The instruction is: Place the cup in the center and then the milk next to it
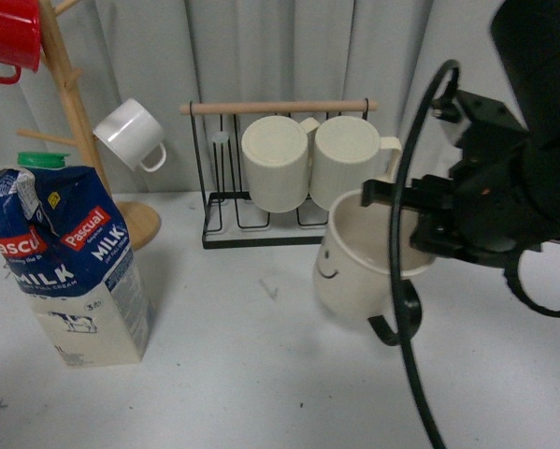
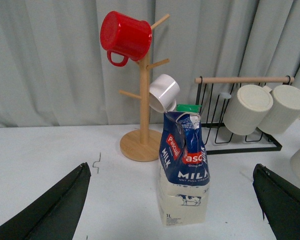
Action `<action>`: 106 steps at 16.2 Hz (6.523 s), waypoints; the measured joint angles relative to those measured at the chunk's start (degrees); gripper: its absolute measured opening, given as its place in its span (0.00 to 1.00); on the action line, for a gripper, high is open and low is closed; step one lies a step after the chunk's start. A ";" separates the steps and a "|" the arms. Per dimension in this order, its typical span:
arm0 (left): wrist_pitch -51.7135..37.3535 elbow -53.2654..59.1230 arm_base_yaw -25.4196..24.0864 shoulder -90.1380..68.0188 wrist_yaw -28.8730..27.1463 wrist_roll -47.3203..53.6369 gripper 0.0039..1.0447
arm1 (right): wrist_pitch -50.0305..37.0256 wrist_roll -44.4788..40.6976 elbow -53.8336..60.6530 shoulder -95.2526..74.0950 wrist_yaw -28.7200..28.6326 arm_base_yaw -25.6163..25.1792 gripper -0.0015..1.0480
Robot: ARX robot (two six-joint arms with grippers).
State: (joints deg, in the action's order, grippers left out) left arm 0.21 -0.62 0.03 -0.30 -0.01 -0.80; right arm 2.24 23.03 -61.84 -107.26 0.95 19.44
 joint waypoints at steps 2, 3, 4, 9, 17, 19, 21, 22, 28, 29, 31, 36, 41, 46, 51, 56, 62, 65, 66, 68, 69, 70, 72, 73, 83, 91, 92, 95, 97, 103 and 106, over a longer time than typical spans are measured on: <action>-0.02 0.00 0.00 0.00 0.00 0.00 0.94 | 3.32 1.18 -4.11 -3.17 2.14 3.39 0.03; -0.02 0.00 0.02 0.00 0.00 0.00 0.94 | 5.07 1.86 -6.03 -4.70 3.19 4.59 0.03; 0.00 0.00 0.02 0.00 0.00 0.00 0.94 | 6.54 2.58 -7.48 -6.10 4.00 5.60 0.03; -0.02 0.00 0.02 0.00 -0.02 0.00 0.94 | 9.22 4.13 -9.46 -7.78 5.79 7.45 0.03; -0.02 0.00 0.02 0.00 0.00 0.00 0.94 | 10.19 5.62 -12.02 -12.48 5.68 5.44 0.03; -0.02 0.00 0.00 0.00 -0.02 0.00 0.94 | 10.69 5.92 -17.11 -16.15 3.76 4.92 0.03; -0.02 0.00 0.02 0.00 0.00 0.00 0.94 | 11.30 5.90 -17.31 -16.17 3.54 4.92 0.03; -0.02 0.00 0.00 0.00 0.00 0.00 0.94 | 11.85 5.90 -17.92 -16.39 3.50 4.92 0.03; -0.02 0.00 0.02 0.00 0.00 0.00 0.94 | 11.85 6.14 -19.61 -16.46 2.12 5.29 0.52; -0.02 0.00 0.00 0.00 0.00 0.00 0.94 | 11.43 6.40 -19.63 -16.39 1.64 5.46 0.64; -0.02 0.00 0.02 0.00 0.00 0.00 0.94 | 8.04 7.08 -18.23 -14.51 -0.68 5.68 0.85; -0.02 0.00 0.02 0.00 0.00 0.00 0.94 | -19.26 4.20 -0.66 5.18 -1.62 5.42 0.90; -0.02 0.00 0.02 0.00 0.07 0.00 0.94 | -55.39 -20.68 37.53 33.24 14.62 -5.33 0.33; -0.02 0.00 0.02 0.00 0.02 0.00 0.94 | -52.68 -22.69 51.10 46.34 7.52 -11.37 0.02; -0.02 0.00 0.02 0.00 0.00 0.00 0.94 | -48.39 -22.69 55.43 54.01 4.79 -13.66 0.02; -0.02 0.00 0.02 0.00 0.02 0.00 0.94 | -43.60 -22.80 61.13 62.90 -0.92 -19.69 0.02; -0.02 0.00 0.02 0.00 0.00 0.00 0.94 | -31.71 -22.86 61.18 77.48 -0.94 -19.45 0.02; -0.02 0.00 0.02 0.00 0.00 0.00 0.94 | -26.49 -22.86 61.18 82.79 -0.94 -19.45 0.02; -0.02 0.00 0.02 0.00 0.00 0.00 0.94 | -25.14 -22.86 61.18 84.26 -0.94 -19.45 0.02; -0.02 0.00 0.02 0.00 0.00 0.00 0.94 | -22.47 -22.84 61.18 87.27 -0.94 -19.45 0.02; -0.02 0.00 0.02 0.00 0.00 0.00 0.94 | -20.98 -22.86 61.18 88.52 -0.94 -19.45 0.02; -0.02 0.00 0.02 0.00 0.00 0.00 0.94 | -19.96 -22.86 61.18 89.57 -0.94 -19.45 0.02; -0.02 0.00 0.02 0.00 0.00 0.00 0.94 | -17.42 -22.86 61.18 92.28 -0.94 -19.45 0.02; -0.02 0.00 0.02 0.00 0.00 0.00 0.94 | -15.93 -22.86 61.18 93.66 -0.94 -19.45 0.02; 0.00 0.00 0.02 0.00 0.02 0.00 0.94 | -1.99 -22.88 61.18 107.03 -0.96 -19.45 0.02; -0.02 0.00 0.02 0.00 0.00 0.00 0.94 | -2.03 -22.91 61.16 107.03 -0.96 -19.45 0.79; 0.07 0.00 0.02 -0.02 0.02 -0.02 0.94 | -2.03 -22.91 61.18 107.03 -0.96 -19.45 0.87; 17.35 -14.01 5.95 -21.86 1.14 -14.69 0.94 | -2.05 -22.91 61.18 107.03 -0.98 -19.45 0.93; 6.73 -18.62 1.73 -32.48 3.48 -16.83 0.94 | -2.03 -22.88 61.16 107.03 -0.94 -19.45 0.94; -9.79 -26.29 -1.18 -54.25 9.25 -11.06 0.94 | -2.03 -22.91 61.16 107.03 -0.96 -19.45 0.94; -14.03 -27.65 -0.61 -62.77 8.59 -6.47 0.94 | -2.03 -22.91 61.18 107.03 -0.96 -19.45 0.94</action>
State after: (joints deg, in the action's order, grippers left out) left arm -13.82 -28.27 -0.58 -63.07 8.58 -7.27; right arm 0.21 0.12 -0.67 -0.23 -0.01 -0.01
